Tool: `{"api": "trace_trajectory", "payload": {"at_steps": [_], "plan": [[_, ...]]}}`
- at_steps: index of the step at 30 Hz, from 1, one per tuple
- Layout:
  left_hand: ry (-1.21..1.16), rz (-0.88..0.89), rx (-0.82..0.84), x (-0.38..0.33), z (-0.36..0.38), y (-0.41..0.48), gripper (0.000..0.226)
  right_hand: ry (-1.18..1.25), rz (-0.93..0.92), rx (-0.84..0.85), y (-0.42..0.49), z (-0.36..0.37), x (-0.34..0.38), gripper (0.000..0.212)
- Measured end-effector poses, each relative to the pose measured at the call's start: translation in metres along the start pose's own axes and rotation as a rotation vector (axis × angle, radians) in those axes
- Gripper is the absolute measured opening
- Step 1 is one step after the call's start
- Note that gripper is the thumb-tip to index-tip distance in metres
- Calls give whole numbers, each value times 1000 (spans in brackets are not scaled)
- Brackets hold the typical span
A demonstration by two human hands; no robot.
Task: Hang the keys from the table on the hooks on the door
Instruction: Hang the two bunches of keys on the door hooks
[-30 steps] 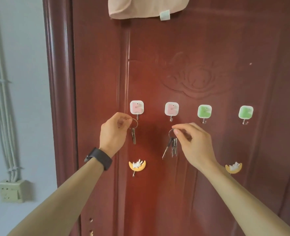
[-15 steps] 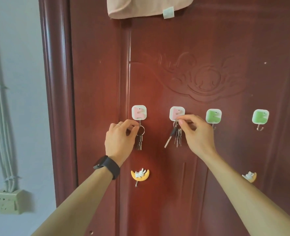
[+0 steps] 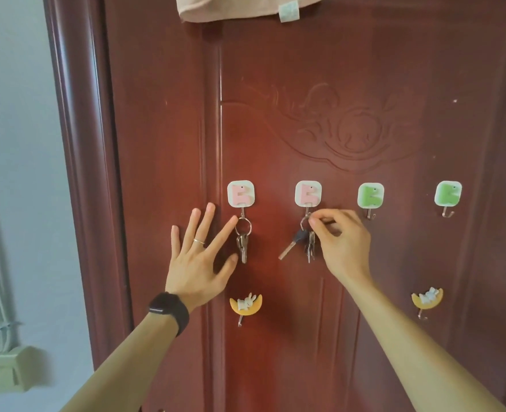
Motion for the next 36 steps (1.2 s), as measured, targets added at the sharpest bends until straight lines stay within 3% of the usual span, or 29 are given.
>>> {"api": "trace_trajectory", "payload": {"at_steps": [7,13,17,23,29,33,36], "plan": [[-120,-48,21,-6,-3,-11,79,8,82,-20,-49,7,-6,30],[-189,-149,186,19,5,-112,72,6,130,52,-151,21,2,30],[-206,-436,354,65,2,-216,69,-1,108,273,-243,65,14,23],[-66,-766,467,122,-47,-355,47,114,110,706,-375,154,49,14],[189,-1059,520,174,-142,-485,45,247,42,1052,-487,234,113,14],[331,-1256,454,193,-219,-560,40,335,-40,1291,-555,272,171,11],[396,-1377,425,210,-269,-609,39,390,-92,1446,-605,297,216,26]]}}
Point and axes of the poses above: each hand's wrist, its own y-axis towards the middle knuckle, its own z-axis out of the palm, x = y × z, the point moved 8 cm from there along y, towards the middle knuckle, and after that the axes turned 3 degrees about -z, right-handed, at the moved point
